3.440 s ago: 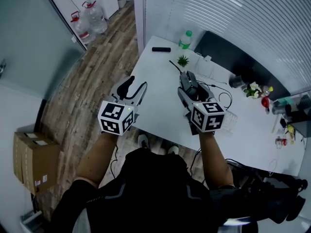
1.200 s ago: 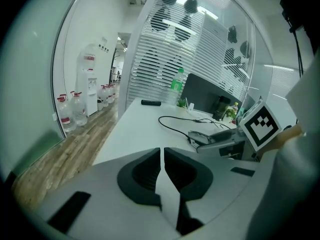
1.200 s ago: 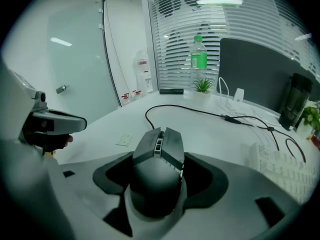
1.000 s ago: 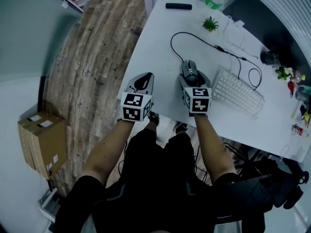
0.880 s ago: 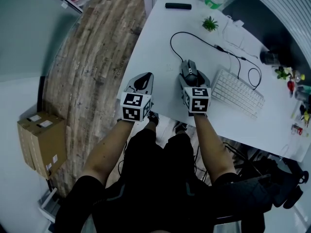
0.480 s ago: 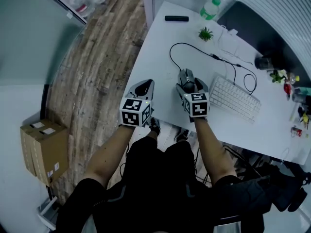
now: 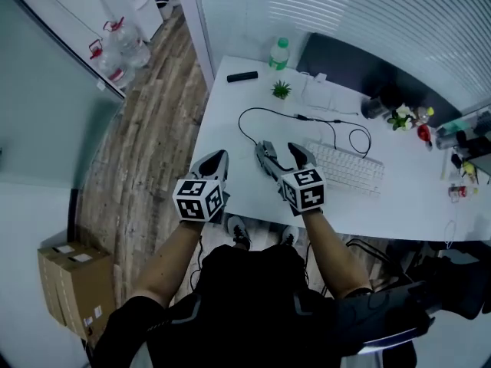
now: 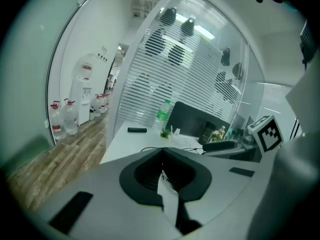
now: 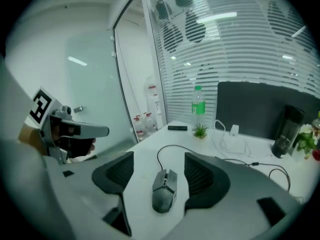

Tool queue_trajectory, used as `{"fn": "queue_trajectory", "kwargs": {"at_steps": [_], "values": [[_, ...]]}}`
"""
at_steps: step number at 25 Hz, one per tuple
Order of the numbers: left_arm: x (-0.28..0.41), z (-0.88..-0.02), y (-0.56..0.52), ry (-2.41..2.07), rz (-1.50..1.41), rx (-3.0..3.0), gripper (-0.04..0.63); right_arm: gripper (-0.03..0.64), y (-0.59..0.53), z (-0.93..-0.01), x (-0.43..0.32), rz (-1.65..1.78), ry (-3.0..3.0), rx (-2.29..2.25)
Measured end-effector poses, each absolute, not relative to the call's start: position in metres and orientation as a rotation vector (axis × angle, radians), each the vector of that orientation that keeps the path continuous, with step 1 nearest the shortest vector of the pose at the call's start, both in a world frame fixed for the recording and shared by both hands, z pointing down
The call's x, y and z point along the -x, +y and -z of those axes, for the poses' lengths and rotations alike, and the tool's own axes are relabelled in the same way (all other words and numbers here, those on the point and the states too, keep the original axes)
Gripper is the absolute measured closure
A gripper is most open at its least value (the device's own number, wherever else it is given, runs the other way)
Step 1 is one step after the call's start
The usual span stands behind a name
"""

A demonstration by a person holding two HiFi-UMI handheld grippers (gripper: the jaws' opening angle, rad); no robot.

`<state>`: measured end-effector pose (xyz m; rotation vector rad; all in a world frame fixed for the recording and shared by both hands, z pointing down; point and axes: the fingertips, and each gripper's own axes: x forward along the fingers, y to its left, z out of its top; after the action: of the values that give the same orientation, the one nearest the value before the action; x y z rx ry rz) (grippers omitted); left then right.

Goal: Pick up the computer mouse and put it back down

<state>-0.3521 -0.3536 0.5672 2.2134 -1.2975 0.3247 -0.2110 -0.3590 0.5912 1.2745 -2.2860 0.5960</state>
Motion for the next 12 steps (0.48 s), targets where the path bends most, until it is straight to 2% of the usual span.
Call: {"fn": "queue_trajectory", "kwargs": {"at_steps": [2, 7, 12], "values": [[0.343, -0.544, -0.358, -1.301, -0.347, -2.279, 0.565, 0.324, -0.356, -0.558, 0.198, -0.559, -2.337, -1.305], [0.322, -0.486, -0.363, -1.312, -0.292, -2.374, 0.565, 0.325, -0.35, -0.488, 0.159, -0.468, -2.401, -1.378], [0.296, -0.446, -0.343, -1.312, -0.252, -2.448, 0.565, 0.356, -0.332, -0.426, 0.116, -0.348, -2.455, -1.474]]}}
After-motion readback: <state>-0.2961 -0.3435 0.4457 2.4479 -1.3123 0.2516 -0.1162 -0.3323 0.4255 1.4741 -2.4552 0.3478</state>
